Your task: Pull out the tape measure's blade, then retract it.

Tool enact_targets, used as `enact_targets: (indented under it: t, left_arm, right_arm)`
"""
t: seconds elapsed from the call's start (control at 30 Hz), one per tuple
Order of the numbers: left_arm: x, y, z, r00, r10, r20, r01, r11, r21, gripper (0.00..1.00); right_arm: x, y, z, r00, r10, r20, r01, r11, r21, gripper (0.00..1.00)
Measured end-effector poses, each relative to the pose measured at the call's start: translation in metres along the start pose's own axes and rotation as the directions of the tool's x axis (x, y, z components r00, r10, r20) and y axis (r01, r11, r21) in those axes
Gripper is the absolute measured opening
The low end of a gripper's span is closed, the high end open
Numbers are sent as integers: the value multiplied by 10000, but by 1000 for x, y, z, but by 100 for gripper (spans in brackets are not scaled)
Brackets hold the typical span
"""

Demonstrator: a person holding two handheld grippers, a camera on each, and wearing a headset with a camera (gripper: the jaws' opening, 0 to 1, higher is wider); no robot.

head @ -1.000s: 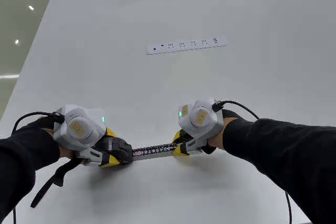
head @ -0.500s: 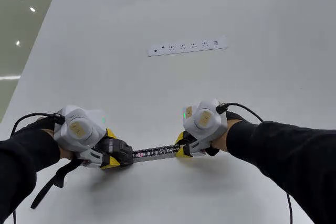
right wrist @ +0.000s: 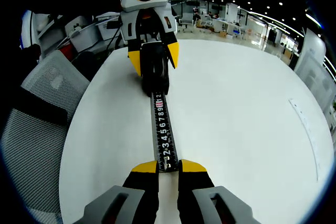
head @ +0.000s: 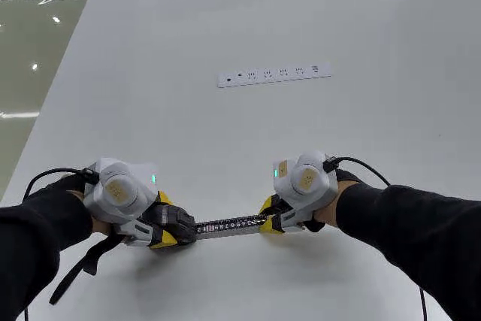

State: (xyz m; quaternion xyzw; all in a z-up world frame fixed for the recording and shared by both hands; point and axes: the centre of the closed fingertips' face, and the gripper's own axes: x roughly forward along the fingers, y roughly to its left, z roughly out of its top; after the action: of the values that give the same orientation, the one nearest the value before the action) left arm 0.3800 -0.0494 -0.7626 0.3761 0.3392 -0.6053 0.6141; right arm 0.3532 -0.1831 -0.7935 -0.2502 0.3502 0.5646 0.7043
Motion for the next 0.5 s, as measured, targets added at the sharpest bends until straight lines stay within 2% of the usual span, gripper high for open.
enact_targets:
  t: [0.5]
  left_arm:
    - [0,1,0,10000,-4,-41,3,10000,-17,31]
  right_arm:
    - [-5,2,-5,9998,-7,187,4,9999,139,8]
